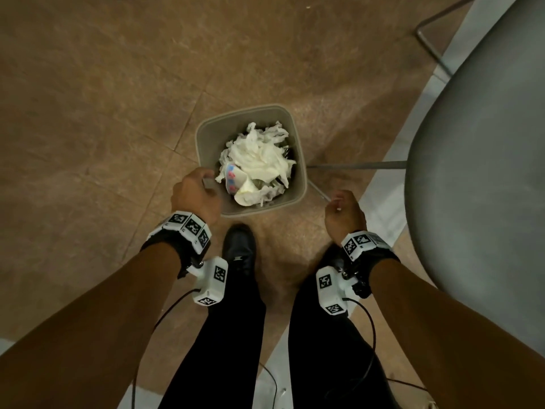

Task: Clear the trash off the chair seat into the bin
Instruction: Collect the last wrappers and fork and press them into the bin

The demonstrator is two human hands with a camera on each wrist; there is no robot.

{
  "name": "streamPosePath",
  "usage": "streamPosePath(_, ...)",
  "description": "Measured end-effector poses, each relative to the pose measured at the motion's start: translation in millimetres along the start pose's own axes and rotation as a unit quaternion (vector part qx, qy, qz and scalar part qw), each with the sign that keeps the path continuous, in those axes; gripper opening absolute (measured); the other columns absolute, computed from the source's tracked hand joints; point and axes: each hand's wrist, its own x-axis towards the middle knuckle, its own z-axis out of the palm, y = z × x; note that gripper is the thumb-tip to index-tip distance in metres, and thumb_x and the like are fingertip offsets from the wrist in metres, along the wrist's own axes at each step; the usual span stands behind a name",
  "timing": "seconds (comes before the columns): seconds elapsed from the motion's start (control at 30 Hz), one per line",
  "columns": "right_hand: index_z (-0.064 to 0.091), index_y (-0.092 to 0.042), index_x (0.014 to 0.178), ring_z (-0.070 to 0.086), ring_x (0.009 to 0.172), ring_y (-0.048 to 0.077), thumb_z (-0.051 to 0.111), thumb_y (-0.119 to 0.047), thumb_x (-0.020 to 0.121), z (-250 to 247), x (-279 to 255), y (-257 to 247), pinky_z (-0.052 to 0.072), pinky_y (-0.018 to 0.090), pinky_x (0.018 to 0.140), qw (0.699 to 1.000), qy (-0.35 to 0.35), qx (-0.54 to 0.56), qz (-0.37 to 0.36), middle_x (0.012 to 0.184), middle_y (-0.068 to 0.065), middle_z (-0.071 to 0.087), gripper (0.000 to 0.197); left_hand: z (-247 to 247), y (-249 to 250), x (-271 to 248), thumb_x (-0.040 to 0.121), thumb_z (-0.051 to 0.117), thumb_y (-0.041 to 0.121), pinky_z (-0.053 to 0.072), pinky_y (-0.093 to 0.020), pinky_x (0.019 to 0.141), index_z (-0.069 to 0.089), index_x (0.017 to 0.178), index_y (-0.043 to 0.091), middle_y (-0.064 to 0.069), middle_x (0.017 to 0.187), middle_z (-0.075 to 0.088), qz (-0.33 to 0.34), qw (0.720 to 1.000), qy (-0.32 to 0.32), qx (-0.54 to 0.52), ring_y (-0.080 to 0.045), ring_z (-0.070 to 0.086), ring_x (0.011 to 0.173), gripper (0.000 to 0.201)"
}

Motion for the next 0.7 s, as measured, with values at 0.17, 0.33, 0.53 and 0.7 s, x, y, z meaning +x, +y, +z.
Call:
streamPosePath(0.17,0.052,-0.017,0.135,0.058,0.120,0.034,0.046,-0.013,0.097,30.5,28.3,8.0,0.048,0.037,0.098,0.991,-0.082,-0.108,-0.018,0.136,0.013,0.058,0.038,9.7,-11.0,5.3,0.088,0.049,0.008,0.053,-0.038,0.088,0.063,0.126,0.021,-0.013,0.114,0.068,0.018,0.995,0.071,-0.063,-0.033,0.064,0.103,0.042)
streamPosePath(0.33,0.052,-0.007,0.141,0.043,0.139,0.031,0.051,-0.015,0.099,69.9,69.6,8.1,0.035,0.033,0.113,0.968,-0.121,-0.203,-0.087,0.155,0.016,0.035,0.042,36.6,-17.4,11.3,0.087,0.049,0.005,0.041,-0.019,0.082,0.062,0.125,0.011,-0.014,0.124,0.060,0.098,0.979,0.134,-0.117,-0.018,0.055,0.097,0.040)
streamPosePath(0.53,0.052,-0.007,0.139,0.041,0.141,0.029,0.054,-0.020,0.098,121.1,117.8,7.7,0.031,0.035,0.117,0.940,-0.138,-0.286,-0.125,0.153,0.011,0.044,0.044,61.4,-13.2,21.1,0.090,0.040,0.009,0.031,-0.007,0.073,0.060,0.124,0.010,-0.014,0.128,0.052,0.129,0.962,0.175,-0.168,-0.004,0.046,0.094,0.040)
streamPosePath(0.7,0.041,-0.017,0.148,0.039,0.140,0.034,0.046,-0.033,0.101,136.0,143.8,5.5,0.036,0.042,0.113,0.891,-0.200,-0.396,-0.100,0.157,0.010,0.037,0.050,66.1,-16.2,23.3,0.086,0.029,0.023,0.028,0.008,0.072,0.060,0.123,0.010,-0.012,0.124,0.053,0.171,0.952,0.189,-0.170,0.009,0.038,0.089,0.051)
